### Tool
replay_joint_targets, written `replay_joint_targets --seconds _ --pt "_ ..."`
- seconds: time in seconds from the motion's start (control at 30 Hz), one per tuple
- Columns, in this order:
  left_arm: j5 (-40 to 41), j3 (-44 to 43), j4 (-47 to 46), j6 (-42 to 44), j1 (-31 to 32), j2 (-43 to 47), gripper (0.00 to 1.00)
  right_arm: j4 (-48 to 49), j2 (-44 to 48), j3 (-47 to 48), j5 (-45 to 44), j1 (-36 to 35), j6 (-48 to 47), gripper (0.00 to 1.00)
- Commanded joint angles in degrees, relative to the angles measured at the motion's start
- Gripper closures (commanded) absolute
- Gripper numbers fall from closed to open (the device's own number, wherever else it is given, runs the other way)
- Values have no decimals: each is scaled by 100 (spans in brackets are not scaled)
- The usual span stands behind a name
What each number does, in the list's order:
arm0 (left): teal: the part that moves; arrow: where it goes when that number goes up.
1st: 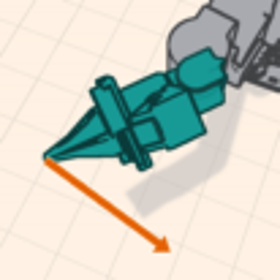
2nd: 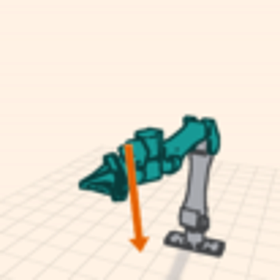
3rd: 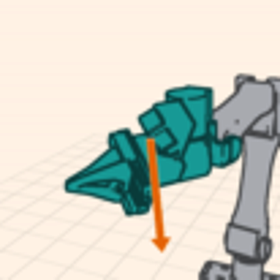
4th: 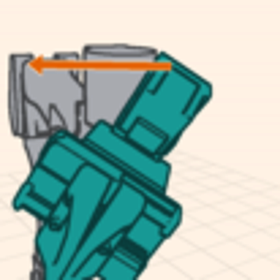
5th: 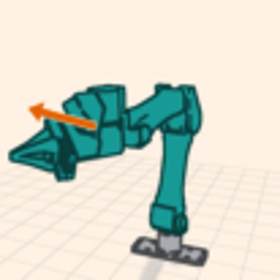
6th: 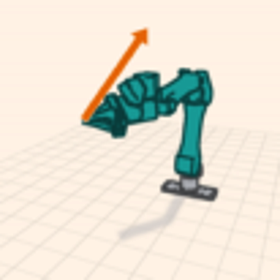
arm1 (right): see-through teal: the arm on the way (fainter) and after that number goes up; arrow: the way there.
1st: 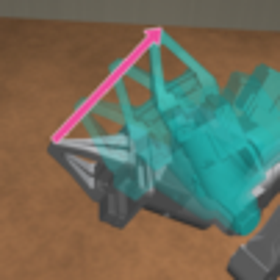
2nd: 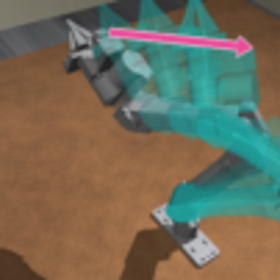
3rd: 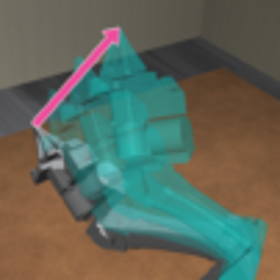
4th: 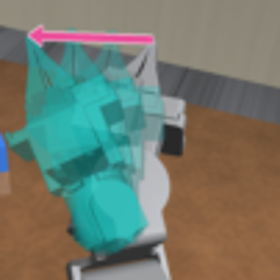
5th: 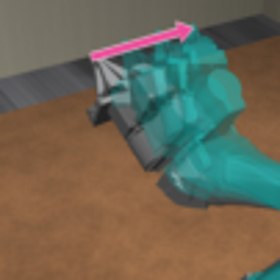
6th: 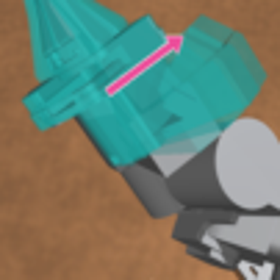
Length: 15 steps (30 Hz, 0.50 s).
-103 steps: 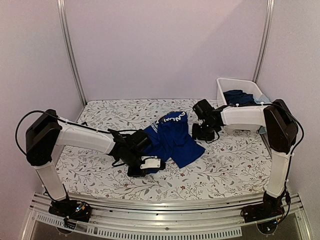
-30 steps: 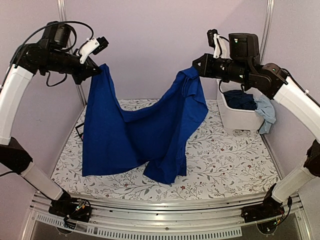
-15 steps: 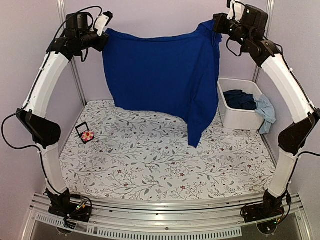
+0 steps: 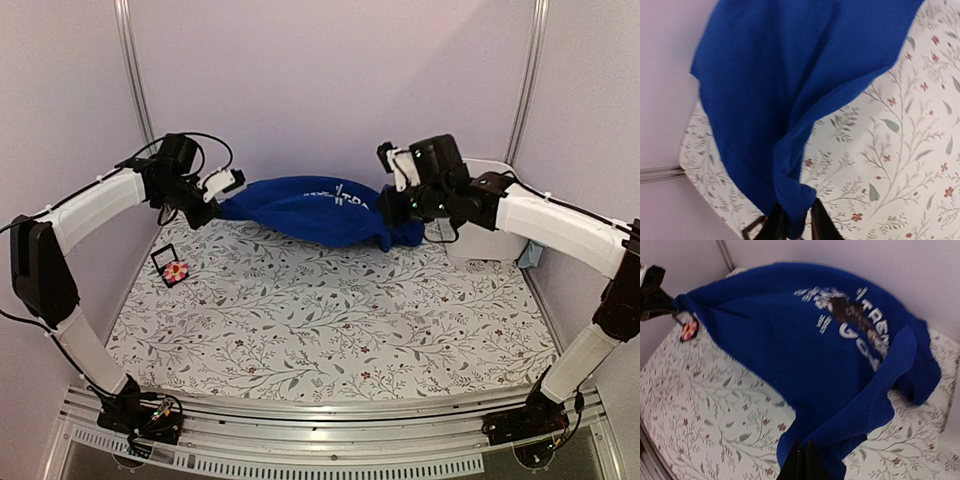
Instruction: Pin the brooch onto the clothing
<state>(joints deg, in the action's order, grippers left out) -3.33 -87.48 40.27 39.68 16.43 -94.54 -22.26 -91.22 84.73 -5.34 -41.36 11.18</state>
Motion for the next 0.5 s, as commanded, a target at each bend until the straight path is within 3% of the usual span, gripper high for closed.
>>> replay_joint_targets --seconds 0.0,0.03,0.13,0.27,0.4,0.47 --pt "-820 1305 1355 1688 -35 30 49 -936 -464 -817 1009 -770 1226 77" --pt "-772 1499 1493 1839 -41 -22 30 -1009 -601 -909 1122 -809 1399 63" --pt "-575 1737 1780 1954 -43 -163 9 -1205 -740 -1126 812 -815 1959 42" --pt "-367 1758 1825 1889 -45 -207 7 -1574 -704 -1121 -108 -663 2413 34" --pt "209 1792 1383 1861 -57 -349 13 -1765 -936 -1116 -115 -261 2920 49" --pt "550 1765 1272 1912 -96 -542 17 -1827 -1186 -1003 -156 -265 2969 50"
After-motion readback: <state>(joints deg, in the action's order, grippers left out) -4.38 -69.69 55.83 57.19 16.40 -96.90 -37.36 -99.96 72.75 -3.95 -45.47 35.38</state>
